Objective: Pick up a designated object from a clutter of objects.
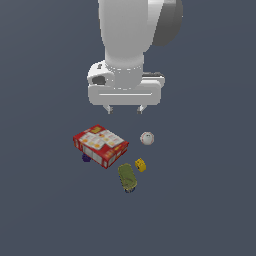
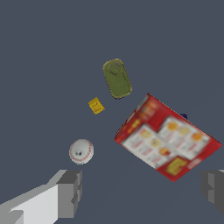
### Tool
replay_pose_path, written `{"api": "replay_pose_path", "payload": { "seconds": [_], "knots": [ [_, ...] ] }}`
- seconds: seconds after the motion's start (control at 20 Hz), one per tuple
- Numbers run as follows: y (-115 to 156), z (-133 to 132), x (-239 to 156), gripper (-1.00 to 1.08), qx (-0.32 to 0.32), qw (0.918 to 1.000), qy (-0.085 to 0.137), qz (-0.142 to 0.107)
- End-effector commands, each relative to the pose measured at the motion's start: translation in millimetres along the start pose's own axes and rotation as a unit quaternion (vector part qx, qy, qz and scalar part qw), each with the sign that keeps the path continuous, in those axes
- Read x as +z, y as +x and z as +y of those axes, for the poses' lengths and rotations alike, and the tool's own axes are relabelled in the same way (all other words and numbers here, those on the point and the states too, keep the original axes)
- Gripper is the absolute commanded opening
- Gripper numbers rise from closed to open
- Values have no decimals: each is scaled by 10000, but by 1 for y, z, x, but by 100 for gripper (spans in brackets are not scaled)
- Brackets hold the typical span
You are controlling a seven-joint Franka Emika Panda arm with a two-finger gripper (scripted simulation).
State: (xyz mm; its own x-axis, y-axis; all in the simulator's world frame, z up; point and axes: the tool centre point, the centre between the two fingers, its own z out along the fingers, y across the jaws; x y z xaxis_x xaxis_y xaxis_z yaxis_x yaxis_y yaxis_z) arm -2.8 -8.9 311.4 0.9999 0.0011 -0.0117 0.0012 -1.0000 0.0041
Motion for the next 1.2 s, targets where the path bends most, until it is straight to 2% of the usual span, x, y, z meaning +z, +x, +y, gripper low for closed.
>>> {"api": "replay_pose_path", "payload": {
  "seconds": [0.0, 0.7, 1.15],
  "knots": [
    [0, 0, 0, 100, 0, 10000, 0, 0],
    [-5, 6, -5, 100, -55, 10000, 65, -20],
    [-4, -7, 22, 100, -639, 9980, 20, -14]
  ]
}}
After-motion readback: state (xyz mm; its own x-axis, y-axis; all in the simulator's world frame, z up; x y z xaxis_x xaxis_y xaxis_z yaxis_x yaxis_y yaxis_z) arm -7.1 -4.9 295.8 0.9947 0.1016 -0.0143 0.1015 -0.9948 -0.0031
